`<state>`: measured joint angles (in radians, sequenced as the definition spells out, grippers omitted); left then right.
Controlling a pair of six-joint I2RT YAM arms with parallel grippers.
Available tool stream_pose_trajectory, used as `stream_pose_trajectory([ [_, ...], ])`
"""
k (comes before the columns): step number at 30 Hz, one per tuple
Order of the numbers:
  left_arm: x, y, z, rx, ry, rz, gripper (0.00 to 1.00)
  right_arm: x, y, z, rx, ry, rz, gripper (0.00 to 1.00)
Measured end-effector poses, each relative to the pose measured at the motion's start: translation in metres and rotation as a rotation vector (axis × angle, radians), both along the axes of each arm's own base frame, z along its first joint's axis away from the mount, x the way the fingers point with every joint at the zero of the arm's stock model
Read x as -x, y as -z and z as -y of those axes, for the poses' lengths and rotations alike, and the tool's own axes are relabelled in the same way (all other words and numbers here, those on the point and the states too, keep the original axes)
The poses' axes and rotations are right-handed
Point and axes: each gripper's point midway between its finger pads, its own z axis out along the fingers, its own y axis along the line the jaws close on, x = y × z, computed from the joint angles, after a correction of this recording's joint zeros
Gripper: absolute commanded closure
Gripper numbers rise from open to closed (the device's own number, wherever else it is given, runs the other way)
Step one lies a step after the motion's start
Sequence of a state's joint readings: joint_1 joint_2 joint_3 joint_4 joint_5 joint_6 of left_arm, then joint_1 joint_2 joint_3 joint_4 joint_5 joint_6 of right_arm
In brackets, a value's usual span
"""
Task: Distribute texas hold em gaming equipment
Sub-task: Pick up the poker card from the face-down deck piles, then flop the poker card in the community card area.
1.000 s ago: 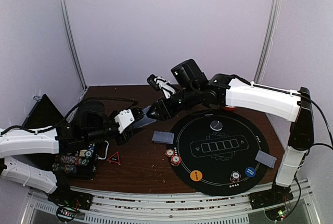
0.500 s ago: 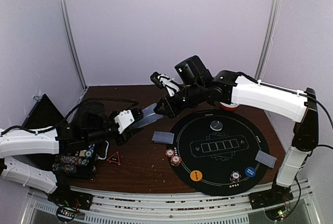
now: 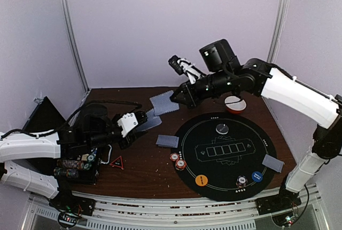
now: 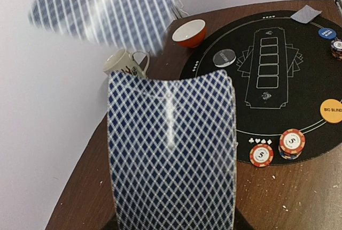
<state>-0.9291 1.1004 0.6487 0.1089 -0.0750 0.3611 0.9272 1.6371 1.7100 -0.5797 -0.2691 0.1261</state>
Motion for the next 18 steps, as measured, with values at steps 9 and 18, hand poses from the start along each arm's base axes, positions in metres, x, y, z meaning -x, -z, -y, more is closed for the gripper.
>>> stream_pose_trajectory([
  [9,0.0,-0.001,0.0,0.002,0.0,0.002,0.59,-0.032,-0.033,0.113,0.195,0.356,0.355,1.0],
  [18,-0.001,-0.001,0.0,0.001,-0.005,0.003,0.59,-0.067,0.185,0.119,0.948,0.18,0.43,1.0],
])
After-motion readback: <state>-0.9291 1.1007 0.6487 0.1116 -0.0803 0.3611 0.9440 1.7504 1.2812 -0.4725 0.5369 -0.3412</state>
